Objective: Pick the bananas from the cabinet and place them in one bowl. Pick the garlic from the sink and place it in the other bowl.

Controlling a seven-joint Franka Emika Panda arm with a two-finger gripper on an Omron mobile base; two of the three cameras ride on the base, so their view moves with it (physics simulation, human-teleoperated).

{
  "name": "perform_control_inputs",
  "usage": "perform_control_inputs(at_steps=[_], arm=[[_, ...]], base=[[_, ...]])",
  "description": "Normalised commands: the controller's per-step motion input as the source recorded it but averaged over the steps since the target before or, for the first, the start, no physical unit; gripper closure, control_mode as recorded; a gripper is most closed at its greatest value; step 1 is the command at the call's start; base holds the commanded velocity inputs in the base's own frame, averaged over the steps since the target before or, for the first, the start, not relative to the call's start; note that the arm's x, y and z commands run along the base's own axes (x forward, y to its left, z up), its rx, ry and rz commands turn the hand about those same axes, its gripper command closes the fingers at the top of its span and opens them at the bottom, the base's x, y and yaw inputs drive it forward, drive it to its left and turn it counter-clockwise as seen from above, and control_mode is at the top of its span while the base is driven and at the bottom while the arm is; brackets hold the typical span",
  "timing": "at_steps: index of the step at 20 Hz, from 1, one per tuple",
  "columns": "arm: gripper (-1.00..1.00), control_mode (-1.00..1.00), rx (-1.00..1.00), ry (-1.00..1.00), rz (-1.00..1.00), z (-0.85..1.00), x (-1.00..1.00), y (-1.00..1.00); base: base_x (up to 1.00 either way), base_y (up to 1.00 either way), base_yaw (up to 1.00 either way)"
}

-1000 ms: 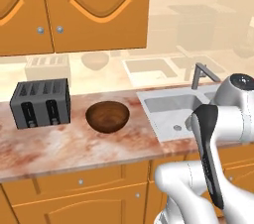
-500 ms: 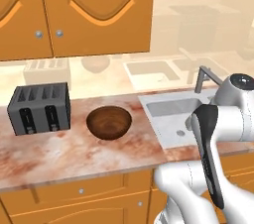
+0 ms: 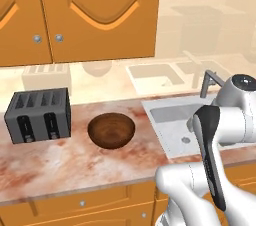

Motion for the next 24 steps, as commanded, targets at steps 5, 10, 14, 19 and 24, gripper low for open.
perform_control_inputs(at_steps=[5,10,14,19,24], arm=[[-1.00,1.00,0.00,0.00,0.00,0.00,0.00,0.00],[-1.00,1.00,0.00,0.00,0.00,0.00,0.00,0.00],[-1.00,-1.00,0.00,0.00,0.00,0.00,0.02,0.00],[-1.00,-1.00,0.00,0.00,0.00,0.00,0.00,0.03],[-1.00,-1.00,0.00,0.00,0.00,0.00,0.09,0.00]], base=[[0.38,0.00,0.00],[0.37,0.00,0.00],[0.11,0.01,0.00],[0.00,0.00,0.00],[0.00,0.00,0.00]])
